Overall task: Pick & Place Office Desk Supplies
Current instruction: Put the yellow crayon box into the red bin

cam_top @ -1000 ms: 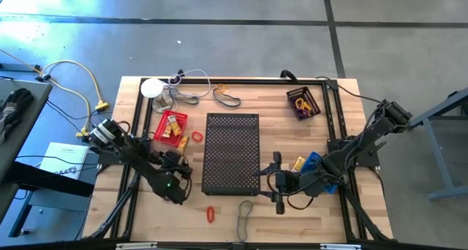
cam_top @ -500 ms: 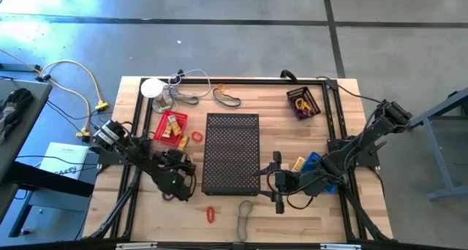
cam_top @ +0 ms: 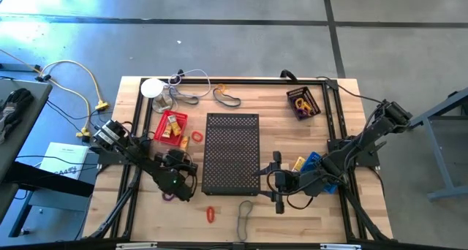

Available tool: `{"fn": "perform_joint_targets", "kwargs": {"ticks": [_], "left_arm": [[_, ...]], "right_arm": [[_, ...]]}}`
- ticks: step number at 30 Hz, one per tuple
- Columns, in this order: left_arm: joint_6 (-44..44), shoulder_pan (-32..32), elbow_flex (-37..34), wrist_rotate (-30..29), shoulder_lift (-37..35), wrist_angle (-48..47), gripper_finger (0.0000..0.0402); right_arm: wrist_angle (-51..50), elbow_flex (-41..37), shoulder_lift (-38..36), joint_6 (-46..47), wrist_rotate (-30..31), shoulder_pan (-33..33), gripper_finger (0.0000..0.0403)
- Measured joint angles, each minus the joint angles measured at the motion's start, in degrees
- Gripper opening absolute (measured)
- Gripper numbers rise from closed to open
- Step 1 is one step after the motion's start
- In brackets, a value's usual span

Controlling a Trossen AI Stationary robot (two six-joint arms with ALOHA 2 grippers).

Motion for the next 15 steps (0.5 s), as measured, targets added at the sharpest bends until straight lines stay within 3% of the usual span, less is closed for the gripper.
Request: {"fn": "perform_joint_targets", "kwargs": {"ticks": [5,15], "left_arm": [[2.9,-0.4,0.1,1.1,-1.4,-0.2,0.0142],[8.3,-1.1,0.0,5.7,-11.6,-1.0,0.0141]], "right_arm": [[0.0,0.0,0.0,0.0,0.0,0.0,0.0217],[0.0,0.0,0.0,0.0,0.0,0.0,0.0217]]}}
